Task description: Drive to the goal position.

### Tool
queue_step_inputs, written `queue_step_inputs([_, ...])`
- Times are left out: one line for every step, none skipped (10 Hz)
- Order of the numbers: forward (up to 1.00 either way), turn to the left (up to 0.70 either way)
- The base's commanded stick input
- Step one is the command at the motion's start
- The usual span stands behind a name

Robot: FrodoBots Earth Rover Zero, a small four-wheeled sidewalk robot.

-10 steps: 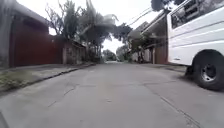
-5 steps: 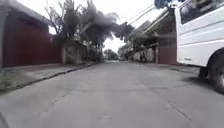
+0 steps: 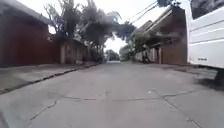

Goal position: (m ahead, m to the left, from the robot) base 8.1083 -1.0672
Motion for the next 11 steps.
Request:
queue_step_inputs([0.85,0.00])
queue_step_inputs([0.85,0.00])
queue_step_inputs([0.85,0.00])
queue_step_inputs([0.85,0.00])
queue_step_inputs([0.85,0.00])
queue_step_inputs([0.85,0.00])
queue_step_inputs([0.85,0.00])
queue_step_inputs([0.85,0.00])
queue_step_inputs([0.85,0.00])
queue_step_inputs([0.85,0.00])
queue_step_inputs([0.85,0.00])
